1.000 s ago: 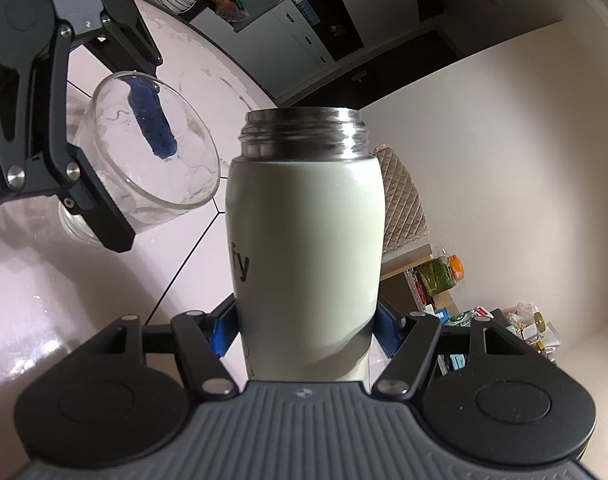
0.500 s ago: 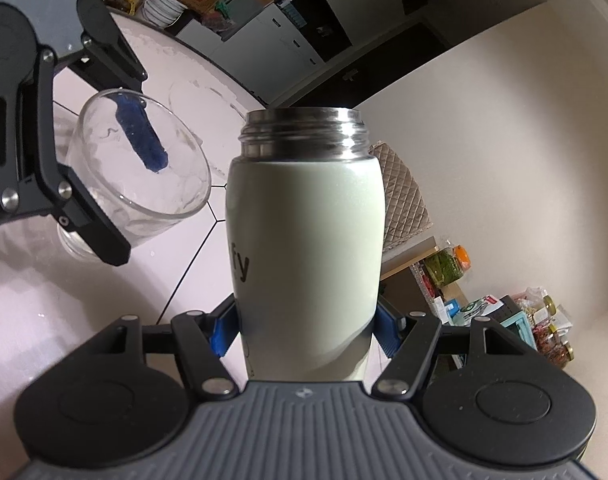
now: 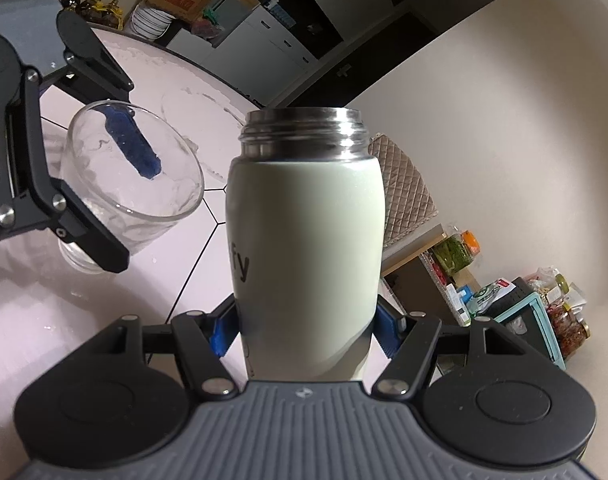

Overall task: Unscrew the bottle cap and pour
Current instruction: 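Raise the bottle upright and move it beside the glass with the right gripper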

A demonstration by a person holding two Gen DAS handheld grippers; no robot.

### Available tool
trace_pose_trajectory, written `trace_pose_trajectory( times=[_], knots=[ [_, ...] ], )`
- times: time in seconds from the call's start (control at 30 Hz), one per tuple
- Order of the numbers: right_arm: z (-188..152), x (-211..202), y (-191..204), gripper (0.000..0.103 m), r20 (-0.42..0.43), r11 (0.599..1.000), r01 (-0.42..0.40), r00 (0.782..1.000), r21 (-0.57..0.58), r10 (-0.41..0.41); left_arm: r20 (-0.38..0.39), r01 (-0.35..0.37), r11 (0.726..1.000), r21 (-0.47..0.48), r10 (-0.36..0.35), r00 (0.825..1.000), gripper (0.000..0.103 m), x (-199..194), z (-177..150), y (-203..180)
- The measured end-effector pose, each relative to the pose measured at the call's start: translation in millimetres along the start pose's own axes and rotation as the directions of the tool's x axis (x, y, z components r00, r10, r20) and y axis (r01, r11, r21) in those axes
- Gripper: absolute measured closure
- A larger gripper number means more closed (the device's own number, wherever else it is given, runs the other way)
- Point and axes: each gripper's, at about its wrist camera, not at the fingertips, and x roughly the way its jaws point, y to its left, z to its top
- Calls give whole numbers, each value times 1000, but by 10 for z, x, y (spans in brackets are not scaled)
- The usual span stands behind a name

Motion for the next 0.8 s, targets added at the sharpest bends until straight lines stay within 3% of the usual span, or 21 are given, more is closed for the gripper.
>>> trace_pose_trajectory(
  times=[0.8],
  knots=[
    [-111,-4,-134,33,15,993,-49,999,105,47,3,-100,994,-42,101,995,18,9,50,-111]
  ],
)
